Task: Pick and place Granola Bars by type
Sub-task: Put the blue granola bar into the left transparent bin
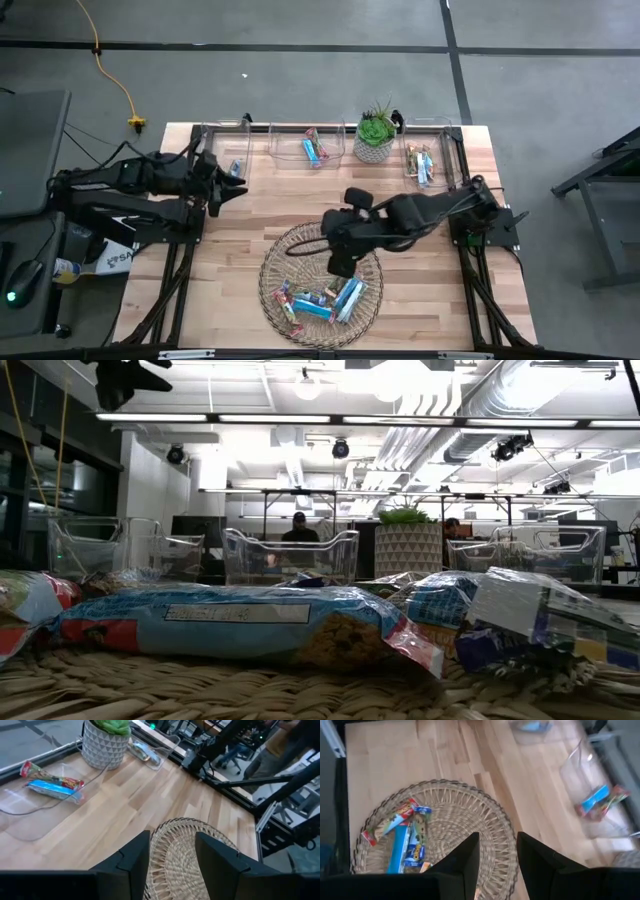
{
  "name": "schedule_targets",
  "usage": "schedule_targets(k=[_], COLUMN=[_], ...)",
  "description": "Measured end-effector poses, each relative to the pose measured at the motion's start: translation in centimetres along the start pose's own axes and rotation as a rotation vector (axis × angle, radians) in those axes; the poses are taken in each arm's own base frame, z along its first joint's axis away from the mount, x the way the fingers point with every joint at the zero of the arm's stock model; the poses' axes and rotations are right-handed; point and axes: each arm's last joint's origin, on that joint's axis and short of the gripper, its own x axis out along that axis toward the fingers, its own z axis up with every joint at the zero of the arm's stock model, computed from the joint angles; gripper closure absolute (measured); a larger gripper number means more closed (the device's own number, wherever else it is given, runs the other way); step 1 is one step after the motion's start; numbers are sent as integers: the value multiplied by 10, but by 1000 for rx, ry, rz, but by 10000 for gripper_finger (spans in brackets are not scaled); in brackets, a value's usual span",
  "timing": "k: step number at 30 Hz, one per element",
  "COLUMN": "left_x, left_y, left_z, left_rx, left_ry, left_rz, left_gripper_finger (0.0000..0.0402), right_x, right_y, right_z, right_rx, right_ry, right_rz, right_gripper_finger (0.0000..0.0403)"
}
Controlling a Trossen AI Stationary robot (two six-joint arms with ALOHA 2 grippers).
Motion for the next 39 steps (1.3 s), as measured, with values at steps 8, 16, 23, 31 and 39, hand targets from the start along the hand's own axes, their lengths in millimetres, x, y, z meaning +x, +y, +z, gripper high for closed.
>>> schedule_targets(k=[8, 16, 23, 31, 39], left_x=[-4, -4, -4, -4, -4], left_y=[-6, -7, -7, -7, -7], left_z=[-4, -4, -4, -4, -4], left_rx=[20, 15, 15, 9, -13], left_ry=[-10, -12, -18, -21, -29], left_rz=[-14, -19, -11, -7, 5], left_gripper_finger=[248, 248, 248, 248, 248], right_x=[-61, -138, -122, -63, -22], right_y=[-15, -63, -107, -133, -149], right_z=[-26, -90, -170, -247, -294], right_rx=[-71, 101, 298, 438, 535], right_ry=[-37, -327, -481, -666, -826], right_rz=[-147, -182, -15, 204, 258], right_gripper_finger=[290, 291, 299, 301, 313])
